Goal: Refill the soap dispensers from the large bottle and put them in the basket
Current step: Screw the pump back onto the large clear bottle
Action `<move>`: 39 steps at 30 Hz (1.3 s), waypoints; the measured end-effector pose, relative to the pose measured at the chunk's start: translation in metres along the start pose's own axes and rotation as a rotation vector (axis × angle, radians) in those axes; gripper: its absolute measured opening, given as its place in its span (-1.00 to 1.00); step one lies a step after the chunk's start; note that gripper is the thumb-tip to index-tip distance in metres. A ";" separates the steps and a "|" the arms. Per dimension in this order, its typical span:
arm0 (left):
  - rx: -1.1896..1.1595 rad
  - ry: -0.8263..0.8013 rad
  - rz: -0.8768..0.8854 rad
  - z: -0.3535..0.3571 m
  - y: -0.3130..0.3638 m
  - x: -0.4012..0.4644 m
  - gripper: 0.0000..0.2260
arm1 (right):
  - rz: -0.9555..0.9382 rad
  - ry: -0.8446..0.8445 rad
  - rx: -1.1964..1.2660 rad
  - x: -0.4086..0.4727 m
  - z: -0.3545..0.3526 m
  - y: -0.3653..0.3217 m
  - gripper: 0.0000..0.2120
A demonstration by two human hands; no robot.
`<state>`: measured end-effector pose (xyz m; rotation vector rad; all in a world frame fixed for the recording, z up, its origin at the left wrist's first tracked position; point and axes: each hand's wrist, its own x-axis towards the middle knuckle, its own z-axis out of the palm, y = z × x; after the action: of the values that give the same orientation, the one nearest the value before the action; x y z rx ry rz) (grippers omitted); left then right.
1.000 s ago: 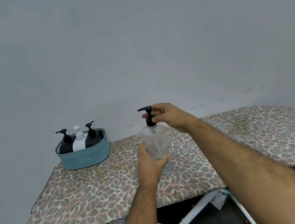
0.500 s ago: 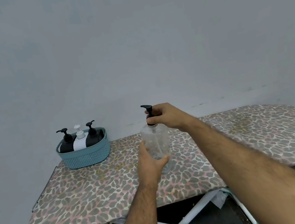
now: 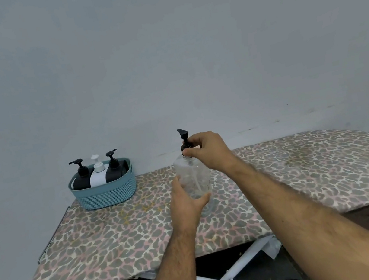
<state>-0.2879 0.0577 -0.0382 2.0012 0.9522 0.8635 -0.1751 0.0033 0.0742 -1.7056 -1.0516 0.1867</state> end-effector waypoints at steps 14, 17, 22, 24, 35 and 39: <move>-0.034 -0.098 -0.023 -0.010 0.011 0.002 -0.09 | 0.087 -0.151 0.135 -0.022 -0.011 0.006 -0.40; -0.085 -0.135 -0.013 -0.016 0.010 0.001 -0.11 | 0.169 -0.119 0.220 -0.046 -0.010 0.024 -0.35; -0.167 -0.229 -0.008 -0.032 0.001 0.004 -0.46 | 0.239 -0.146 0.263 -0.072 -0.001 0.053 -0.42; -0.232 -0.239 -0.015 -0.035 0.000 0.006 -0.55 | 0.255 -0.180 0.258 -0.075 0.006 0.064 -0.27; -0.387 -0.292 -0.083 -0.044 -0.017 0.029 -0.57 | 0.223 -0.013 0.177 -0.062 0.037 0.088 -0.41; -0.379 -0.237 -0.072 -0.045 -0.022 0.050 -0.52 | 0.190 -0.048 0.206 -0.032 0.044 0.085 -0.46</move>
<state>-0.3063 0.1241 -0.0222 1.6868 0.6651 0.6898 -0.1731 0.0073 -0.0269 -1.6187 -0.8721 0.4451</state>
